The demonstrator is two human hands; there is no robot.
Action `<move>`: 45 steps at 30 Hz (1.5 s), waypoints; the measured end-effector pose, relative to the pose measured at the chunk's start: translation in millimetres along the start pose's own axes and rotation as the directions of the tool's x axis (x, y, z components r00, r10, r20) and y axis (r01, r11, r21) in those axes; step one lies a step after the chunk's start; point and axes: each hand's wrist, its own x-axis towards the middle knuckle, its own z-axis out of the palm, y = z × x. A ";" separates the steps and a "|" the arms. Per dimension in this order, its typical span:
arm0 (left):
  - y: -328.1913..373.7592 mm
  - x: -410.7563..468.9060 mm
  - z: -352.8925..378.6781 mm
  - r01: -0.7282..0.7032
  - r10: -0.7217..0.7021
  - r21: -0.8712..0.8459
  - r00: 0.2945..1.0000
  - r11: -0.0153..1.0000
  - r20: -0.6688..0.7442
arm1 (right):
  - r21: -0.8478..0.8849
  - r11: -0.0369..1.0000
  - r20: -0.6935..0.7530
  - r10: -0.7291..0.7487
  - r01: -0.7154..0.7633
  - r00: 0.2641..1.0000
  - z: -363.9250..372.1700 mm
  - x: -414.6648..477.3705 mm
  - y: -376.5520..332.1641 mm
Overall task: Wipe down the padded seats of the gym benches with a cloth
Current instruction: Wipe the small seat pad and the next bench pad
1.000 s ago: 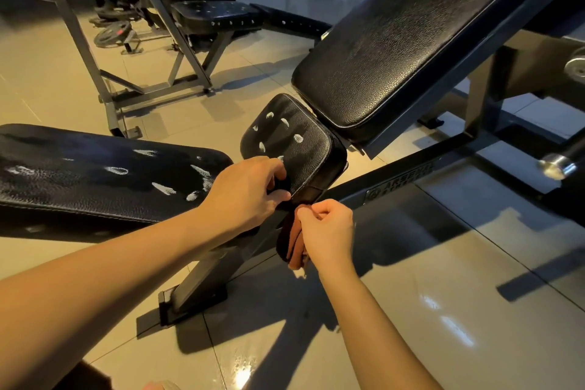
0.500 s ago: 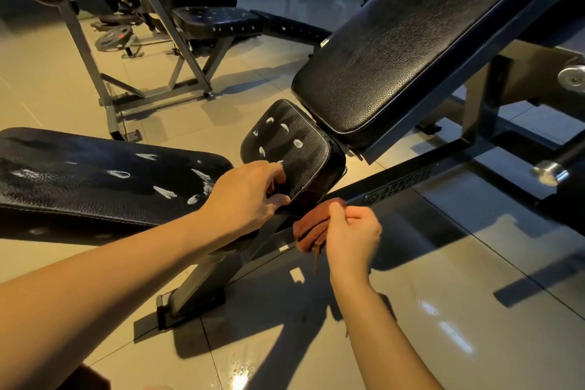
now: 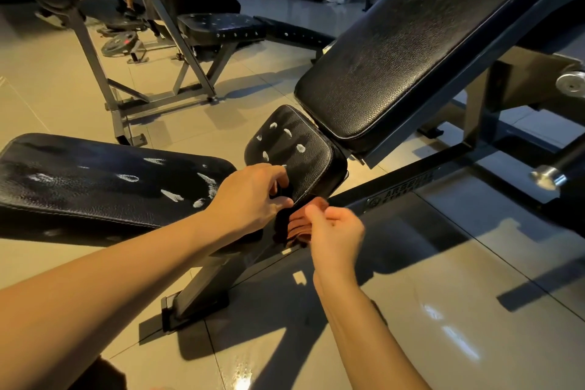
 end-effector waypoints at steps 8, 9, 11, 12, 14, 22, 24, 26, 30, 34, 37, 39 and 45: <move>-7.7 -5.4 5.4 0.055 -0.057 -0.143 0.998 0.988 -0.010 | -0.206 0.974 0.040 -0.091 0.097 0.995 6.0 -13.0 19.4; -7.4 -5.4 5.2 0.058 -0.058 -0.149 0.998 0.987 -0.001 | -0.214 0.974 0.041 -0.067 0.074 0.997 5.8 -13.6 21.9; -6.5 -4.8 4.4 0.057 -0.058 -0.147 0.998 0.988 -0.001 | -0.164 0.983 -0.012 -0.086 0.083 0.996 4.2 -10.5 13.6; -5.9 -4.2 4.1 0.054 -0.055 -0.139 0.998 0.989 -0.005 | -0.135 0.984 -0.053 -0.128 0.120 0.990 3.0 -8.6 4.8; -5.9 -4.0 4.5 0.048 -0.050 -0.127 0.999 0.991 -0.012 | -0.099 0.973 -0.123 -0.221 0.210 0.967 1.2 -4.5 -8.2; -6.0 -1.8 2.4 0.056 -0.054 -0.121 0.998 0.991 0.023 | -0.280 0.960 0.089 0.004 0.021 0.996 -0.1 -15.8 24.2; -5.0 -2.9 -2.0 0.049 -0.044 -0.131 0.998 0.990 0.034 | -0.293 0.955 0.038 -0.042 0.052 0.998 -6.9 -13.4 11.5; -1.5 -8.4 -9.7 0.007 0.000 -0.199 0.999 0.980 0.035 | -0.315 0.942 0.009 -0.119 0.116 0.993 -12.9 -10.9 -9.2; 14.7 -24.7 -29.7 -0.102 0.165 -0.452 0.981 0.886 0.103 | -0.208 0.964 0.001 -0.167 0.164 0.986 -20.1 -9.3 -48.1; 25.5 -33.0 -42.6 -0.099 0.108 -0.492 0.994 0.865 -0.010 | -0.148 0.977 0.119 -0.135 0.153 0.984 -19.5 -16.0 -74.0; 24.5 -31.9 -56.4 -0.017 -0.011 -0.596 0.999 0.803 -0.043 | -0.127 0.980 0.223 -0.124 0.154 0.967 -17.3 -19.7 -93.0; 22.0 -31.2 -65.1 0.076 -0.087 -0.734 0.996 0.675 0.023 | -0.132 0.970 0.323 -0.153 0.204 0.934 -15.7 -23.9 -105.0; 14.4 -36.6 -84.3 0.312 -0.198 -0.917 0.943 0.249 0.267 | -0.271 0.869 0.532 -0.222 0.413 0.817 -7.5 -34.8 -130.2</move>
